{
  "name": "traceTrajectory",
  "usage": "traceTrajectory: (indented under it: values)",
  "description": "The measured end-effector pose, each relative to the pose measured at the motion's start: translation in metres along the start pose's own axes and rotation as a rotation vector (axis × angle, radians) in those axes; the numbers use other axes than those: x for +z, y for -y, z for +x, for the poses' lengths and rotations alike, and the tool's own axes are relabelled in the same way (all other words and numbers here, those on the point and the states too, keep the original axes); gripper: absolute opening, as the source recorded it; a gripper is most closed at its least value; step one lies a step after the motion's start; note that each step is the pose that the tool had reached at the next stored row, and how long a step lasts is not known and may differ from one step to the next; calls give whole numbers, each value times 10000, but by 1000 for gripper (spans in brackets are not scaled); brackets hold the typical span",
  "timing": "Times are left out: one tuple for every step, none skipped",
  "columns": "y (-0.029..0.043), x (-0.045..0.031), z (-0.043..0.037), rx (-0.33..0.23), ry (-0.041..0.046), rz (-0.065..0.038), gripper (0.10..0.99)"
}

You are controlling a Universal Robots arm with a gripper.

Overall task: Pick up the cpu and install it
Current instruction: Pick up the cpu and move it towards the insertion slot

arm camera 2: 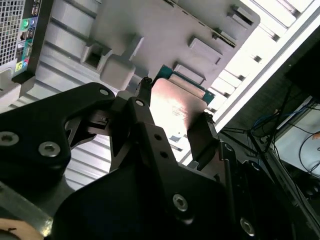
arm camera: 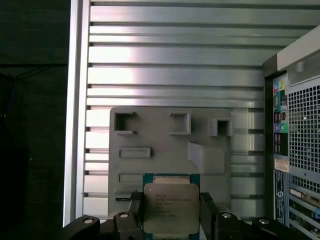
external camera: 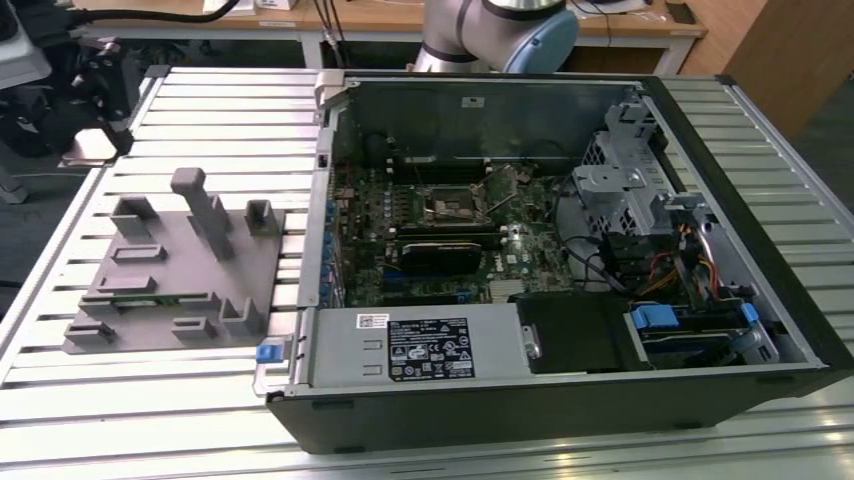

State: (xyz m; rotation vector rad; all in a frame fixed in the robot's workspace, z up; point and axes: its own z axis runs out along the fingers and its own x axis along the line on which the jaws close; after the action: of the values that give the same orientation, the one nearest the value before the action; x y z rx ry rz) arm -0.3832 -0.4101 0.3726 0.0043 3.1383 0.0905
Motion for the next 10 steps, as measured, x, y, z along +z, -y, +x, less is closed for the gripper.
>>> traceTrajectory:
  values:
    - [0,0,-21,0,1,-1,541]
    - [0,-5,-32,0,0,0,541]
    - [-1,-12,-40,0,-1,0,541]
    - [-2,-19,-46,0,0,-1,541]
    - [-2,-24,-56,0,0,-1,541]
    - [-2,-26,-73,1,1,-1,541]
    - [-3,-26,-103,2,0,0,541]
    - [-3,-26,-146,3,1,-1,541]
    - [-3,-26,-190,2,1,-1,541]
    - [-3,-26,-235,1,-1,0,541]
